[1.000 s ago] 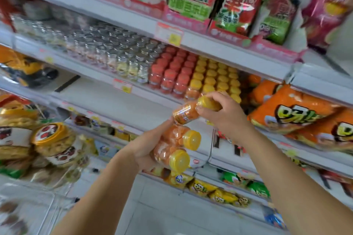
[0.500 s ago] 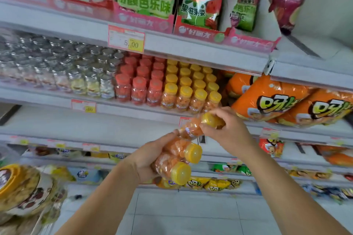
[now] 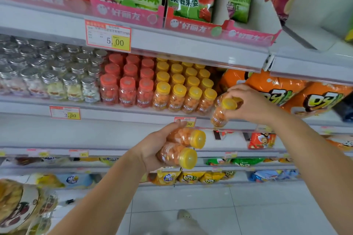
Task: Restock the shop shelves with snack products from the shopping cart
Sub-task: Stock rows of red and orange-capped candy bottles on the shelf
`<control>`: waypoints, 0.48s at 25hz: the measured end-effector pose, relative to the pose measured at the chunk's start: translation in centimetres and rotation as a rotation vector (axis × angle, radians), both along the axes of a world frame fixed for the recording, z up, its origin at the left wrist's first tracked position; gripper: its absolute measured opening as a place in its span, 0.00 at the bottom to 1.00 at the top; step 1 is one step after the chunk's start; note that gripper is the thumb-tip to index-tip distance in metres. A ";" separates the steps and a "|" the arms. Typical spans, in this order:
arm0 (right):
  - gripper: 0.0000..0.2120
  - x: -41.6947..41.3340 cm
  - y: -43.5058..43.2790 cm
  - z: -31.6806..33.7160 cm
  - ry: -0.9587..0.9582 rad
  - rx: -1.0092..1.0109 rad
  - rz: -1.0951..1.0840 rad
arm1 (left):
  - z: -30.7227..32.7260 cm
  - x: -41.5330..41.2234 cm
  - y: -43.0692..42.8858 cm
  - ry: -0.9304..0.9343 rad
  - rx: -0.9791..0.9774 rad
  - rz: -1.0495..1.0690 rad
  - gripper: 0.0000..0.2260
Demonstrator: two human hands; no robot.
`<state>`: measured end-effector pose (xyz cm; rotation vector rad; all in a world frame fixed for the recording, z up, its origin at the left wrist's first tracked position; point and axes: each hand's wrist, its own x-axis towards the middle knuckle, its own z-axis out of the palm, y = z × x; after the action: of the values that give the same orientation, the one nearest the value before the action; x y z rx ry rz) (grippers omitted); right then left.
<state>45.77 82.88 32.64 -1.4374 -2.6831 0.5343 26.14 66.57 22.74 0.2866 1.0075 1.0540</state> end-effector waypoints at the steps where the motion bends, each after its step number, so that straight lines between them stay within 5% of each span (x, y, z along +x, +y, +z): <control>1: 0.14 -0.3 0.7 -0.1 -0.015 -0.016 0.019 | -0.2 0.1 0.4 -0.007 -0.007 0.019 0.22; 12: 0.09 -0.9 3.7 0.2 -0.184 -0.159 0.167 | -1.0 1.3 3.0 -0.067 -0.056 0.154 0.20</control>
<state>44.88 86.61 32.89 -1.3672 -2.9875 0.6718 27.48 69.61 21.70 0.1286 1.0089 1.1650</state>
